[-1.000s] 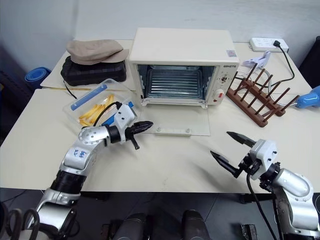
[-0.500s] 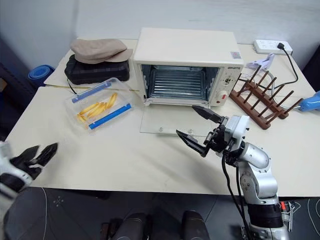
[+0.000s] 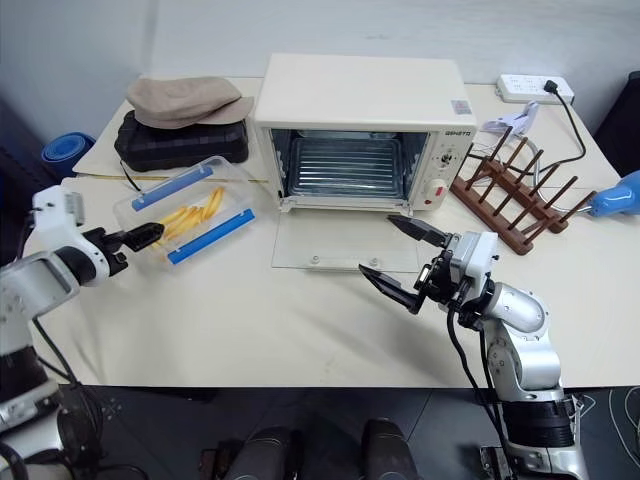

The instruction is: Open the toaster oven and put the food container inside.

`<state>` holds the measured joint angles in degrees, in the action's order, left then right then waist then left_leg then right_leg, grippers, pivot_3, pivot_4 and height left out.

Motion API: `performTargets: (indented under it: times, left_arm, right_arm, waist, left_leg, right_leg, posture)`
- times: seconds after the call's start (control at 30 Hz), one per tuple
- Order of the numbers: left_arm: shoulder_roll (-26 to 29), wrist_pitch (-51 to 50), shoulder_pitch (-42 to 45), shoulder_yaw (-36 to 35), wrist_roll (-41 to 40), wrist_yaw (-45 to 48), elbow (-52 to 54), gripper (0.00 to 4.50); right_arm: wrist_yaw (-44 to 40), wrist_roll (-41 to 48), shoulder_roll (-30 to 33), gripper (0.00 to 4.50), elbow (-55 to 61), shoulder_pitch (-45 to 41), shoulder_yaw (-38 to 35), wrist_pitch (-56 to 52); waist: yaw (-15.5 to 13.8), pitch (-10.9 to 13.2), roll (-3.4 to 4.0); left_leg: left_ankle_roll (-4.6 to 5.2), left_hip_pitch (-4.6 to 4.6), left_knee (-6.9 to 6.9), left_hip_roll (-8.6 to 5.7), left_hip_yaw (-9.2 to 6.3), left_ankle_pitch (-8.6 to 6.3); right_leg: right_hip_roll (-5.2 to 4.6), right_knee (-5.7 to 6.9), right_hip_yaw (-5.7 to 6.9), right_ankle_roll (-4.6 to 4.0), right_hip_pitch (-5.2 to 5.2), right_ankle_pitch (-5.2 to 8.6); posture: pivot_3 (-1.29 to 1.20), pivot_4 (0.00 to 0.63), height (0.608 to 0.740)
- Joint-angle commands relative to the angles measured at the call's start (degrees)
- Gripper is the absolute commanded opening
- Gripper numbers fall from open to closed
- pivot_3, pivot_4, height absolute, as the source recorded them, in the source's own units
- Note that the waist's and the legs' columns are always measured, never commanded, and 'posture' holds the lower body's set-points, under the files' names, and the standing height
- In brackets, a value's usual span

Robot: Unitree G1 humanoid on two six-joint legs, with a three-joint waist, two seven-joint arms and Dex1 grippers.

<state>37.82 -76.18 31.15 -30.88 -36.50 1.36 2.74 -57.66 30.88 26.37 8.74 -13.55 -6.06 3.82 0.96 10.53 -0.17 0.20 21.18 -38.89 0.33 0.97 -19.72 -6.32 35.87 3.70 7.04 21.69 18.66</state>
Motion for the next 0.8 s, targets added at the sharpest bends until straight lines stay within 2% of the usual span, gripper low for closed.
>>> performTargets:
  times: [0.03,0.1,0.17,0.5,0.53,0.7,0.8]
  left_arm:
    - [2.1,1.8,4.0,2.1,4.3,-0.3,-6.9,4.30]
    - [-0.1,2.8,8.1,0.2,5.0,-2.2,-11.2,3.92]
    - [-1.1,2.8,10.6,0.1,5.4,-2.0,-13.8,3.30]
    - [2.3,7.2,16.2,3.0,10.4,1.0,-22.8,0.20]
    - [3.1,7.2,16.3,3.0,10.7,1.4,-22.8,0.03]
    - [9.8,3.8,14.0,7.6,10.3,8.1,-17.4,0.02]
    - [11.2,-1.1,13.3,9.2,8.5,10.6,-11.7,0.02]
  right_arm:
    - [1.7,-0.3,0.4,4.50,2.6,1.1,-1.9,1.5]
    - [3.0,-1.3,0.1,4.50,3.0,1.9,-2.4,2.2]
    - [4.0,-2.2,-0.1,4.50,2.9,2.5,-2.6,3.2]
    - [6.1,-4.5,-0.1,4.50,2.1,2.9,-2.1,5.4]
    - [6.2,-4.5,0.0,4.50,2.0,2.9,-2.1,5.3]
    - [5.8,-4.0,0.4,4.50,1.7,3.1,-2.1,4.8]
    - [5.6,-3.8,1.0,4.50,1.4,3.5,-2.6,4.5]
  waist:
    - [0.2,0.0,0.00]
    - [0.0,0.0,-0.03]
    - [-0.5,0.0,-0.04]
    - [-0.7,0.0,-0.04]
    - [-0.7,0.0,-0.04]
    - [-0.6,0.0,-0.07]
    - [-0.8,0.0,-0.07]
  left_leg:
    - [0.00,0.01,-0.02,0.01,-0.01,0.00]
    - [0.00,0.03,-0.11,0.01,-0.02,0.01]
    - [-0.01,0.04,-0.20,0.01,-0.03,0.03]
    - [-0.05,0.03,-0.17,0.00,0.01,0.04]
    - [-0.05,0.03,-0.17,0.00,0.02,0.05]
    - [-0.07,0.07,-0.16,0.05,0.02,0.05]
    - [-0.07,0.07,-0.13,0.02,0.01,0.05]
  right_leg:
    - [0.00,0.00,0.00,0.00,0.00,0.00]
    - [0.00,0.00,0.01,0.00,-0.02,0.00]
    - [-0.01,0.01,0.02,0.01,-0.06,0.00]
    - [0.00,0.03,0.01,0.03,-0.02,-0.01]
    - [0.01,0.03,0.01,0.03,-0.02,-0.01]
    - [0.05,0.04,0.01,0.03,0.03,-0.01]
    - [0.00,0.05,-0.01,0.03,0.04,-0.01]
  posture:
    - [0.00,0.150,0.740]
    - [0.00,0.150,0.740]
    - [0.00,0.150,0.740]
    - [0.00,0.150,0.740]
    - [0.00,0.150,0.740]
    - [0.00,0.150,0.740]
    - [0.00,0.150,0.740]
